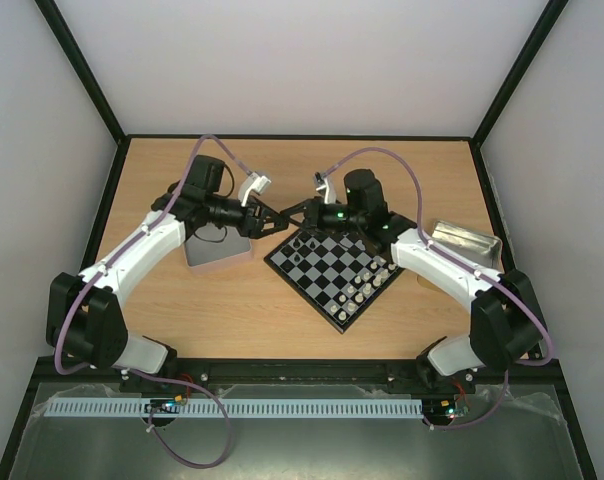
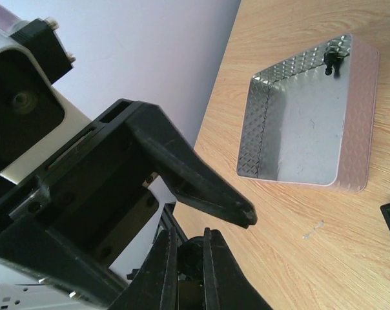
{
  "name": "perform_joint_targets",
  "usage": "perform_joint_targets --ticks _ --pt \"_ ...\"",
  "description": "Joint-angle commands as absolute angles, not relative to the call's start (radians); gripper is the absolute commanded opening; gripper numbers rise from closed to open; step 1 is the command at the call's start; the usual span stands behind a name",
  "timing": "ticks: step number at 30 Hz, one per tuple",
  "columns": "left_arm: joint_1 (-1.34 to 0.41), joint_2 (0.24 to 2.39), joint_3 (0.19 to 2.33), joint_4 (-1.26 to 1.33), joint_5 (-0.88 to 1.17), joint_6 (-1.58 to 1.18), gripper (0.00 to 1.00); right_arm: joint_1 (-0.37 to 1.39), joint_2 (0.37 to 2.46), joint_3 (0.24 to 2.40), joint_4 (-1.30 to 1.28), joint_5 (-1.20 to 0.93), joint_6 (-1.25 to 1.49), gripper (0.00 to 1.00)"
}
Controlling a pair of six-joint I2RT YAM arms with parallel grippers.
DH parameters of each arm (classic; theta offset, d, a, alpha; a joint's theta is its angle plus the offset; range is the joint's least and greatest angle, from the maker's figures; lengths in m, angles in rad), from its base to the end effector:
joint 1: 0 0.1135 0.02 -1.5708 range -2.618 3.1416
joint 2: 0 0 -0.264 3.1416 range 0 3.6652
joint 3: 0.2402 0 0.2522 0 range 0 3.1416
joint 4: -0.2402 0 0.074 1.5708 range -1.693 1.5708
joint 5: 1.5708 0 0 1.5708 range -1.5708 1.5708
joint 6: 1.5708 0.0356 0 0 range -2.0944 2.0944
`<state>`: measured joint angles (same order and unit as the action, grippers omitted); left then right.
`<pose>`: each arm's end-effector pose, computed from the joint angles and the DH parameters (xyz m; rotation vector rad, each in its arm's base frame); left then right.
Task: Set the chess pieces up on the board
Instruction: Pick up the chess piece from the storage box.
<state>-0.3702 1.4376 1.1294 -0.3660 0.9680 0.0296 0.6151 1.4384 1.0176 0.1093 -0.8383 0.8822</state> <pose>0.2785 -0.1395 0.2992 0.9419 1.9621 -1.2652 0.2513 0.2099 0.2999 -0.3955 2.1694 1.7248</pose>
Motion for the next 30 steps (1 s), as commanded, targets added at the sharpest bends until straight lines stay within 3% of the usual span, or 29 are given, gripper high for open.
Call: perform_joint_targets --ticks 1,4,16,22,30 --pt "-0.363 1.388 1.098 -0.216 0.969 -0.086 0.66 0.616 1.416 0.987 0.203 -0.799 0.927 0.02" --pt "-0.357 1.323 1.016 -0.079 0.901 -0.204 0.79 0.614 1.381 0.955 0.282 -0.764 0.972 0.02" --pt "-0.350 1.090 0.769 0.479 0.744 -0.924 0.87 0.614 1.316 0.837 0.796 -0.757 1.216 0.03" --pt "-0.355 1.095 0.709 0.713 0.781 -1.218 0.74 0.614 1.331 0.829 0.914 -0.780 1.289 0.03" --pt "-0.376 1.092 0.706 0.773 0.780 -1.301 0.56 0.618 1.352 0.813 1.023 -0.771 1.371 0.03"
